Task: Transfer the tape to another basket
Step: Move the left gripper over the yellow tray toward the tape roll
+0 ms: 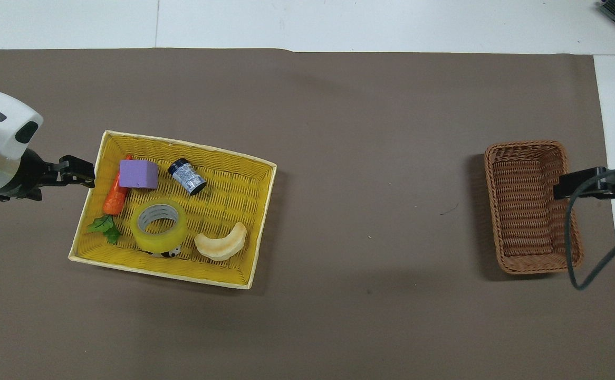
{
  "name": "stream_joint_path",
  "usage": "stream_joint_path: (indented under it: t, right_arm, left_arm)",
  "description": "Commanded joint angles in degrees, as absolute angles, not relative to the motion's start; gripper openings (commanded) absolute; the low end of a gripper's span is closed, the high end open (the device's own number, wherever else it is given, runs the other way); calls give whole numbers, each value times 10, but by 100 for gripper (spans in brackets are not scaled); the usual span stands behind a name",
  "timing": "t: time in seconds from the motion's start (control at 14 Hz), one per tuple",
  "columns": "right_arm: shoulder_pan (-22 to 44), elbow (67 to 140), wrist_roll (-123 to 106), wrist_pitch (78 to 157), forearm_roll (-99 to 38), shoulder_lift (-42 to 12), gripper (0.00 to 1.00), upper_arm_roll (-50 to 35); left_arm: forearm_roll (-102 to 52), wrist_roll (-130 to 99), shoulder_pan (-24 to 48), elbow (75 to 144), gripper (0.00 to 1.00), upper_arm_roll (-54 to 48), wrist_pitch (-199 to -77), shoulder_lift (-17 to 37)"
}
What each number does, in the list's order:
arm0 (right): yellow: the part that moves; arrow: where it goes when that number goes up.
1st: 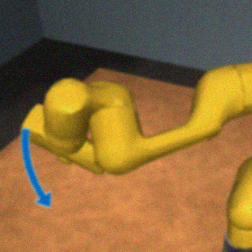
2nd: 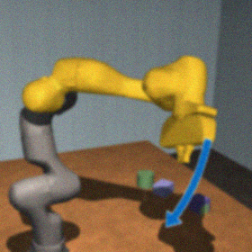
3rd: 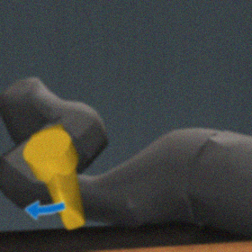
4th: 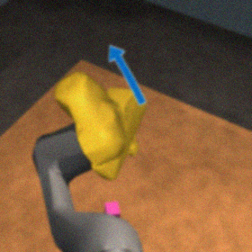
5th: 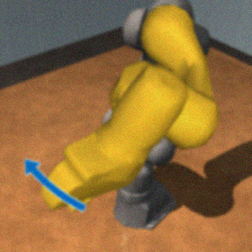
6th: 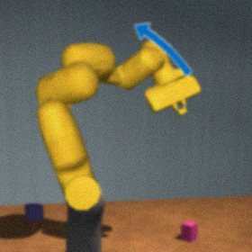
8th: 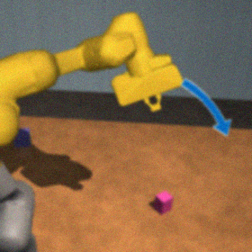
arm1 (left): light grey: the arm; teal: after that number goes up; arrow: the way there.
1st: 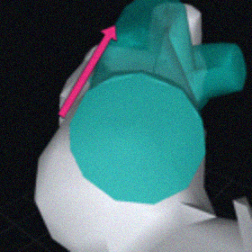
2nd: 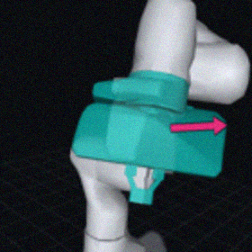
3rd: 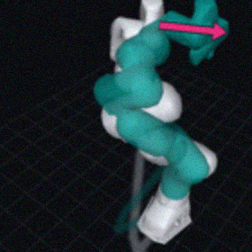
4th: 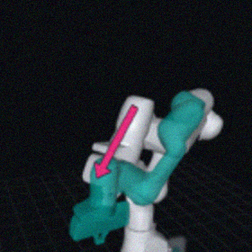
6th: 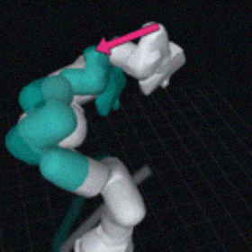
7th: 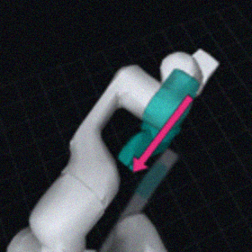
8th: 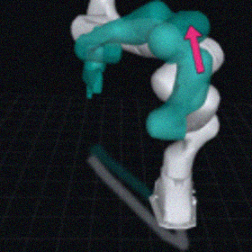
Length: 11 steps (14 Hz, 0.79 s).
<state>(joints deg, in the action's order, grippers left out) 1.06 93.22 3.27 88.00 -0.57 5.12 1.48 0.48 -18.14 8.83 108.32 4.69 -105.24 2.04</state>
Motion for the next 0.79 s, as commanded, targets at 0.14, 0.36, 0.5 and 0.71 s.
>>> stream_joint_path:
  t: [0.14, 0.36, 0.5, 0.71]
  right_arm:
    - [1, 933, 40, 881, -11, 52, 100, 8]
    - [1, 933, 40, 881, -11, 52, 100, 8]
    - [1, 933, 40, 881, -11, 52, 100, 9]
    - [1, 933, 40, 881, -11, 52, 100, 8]
  left_arm:
    - [9, -200, 118, 1211, 100, 52, -1172, 11]
    - [9, -200, 130, 1247, 100, 51, -1198, 11]
    - [9, -191, 144, 1287, 100, 51, -1223, 12]
    - [9, -168, 149, 1338, 37, 50, -1223, -15]
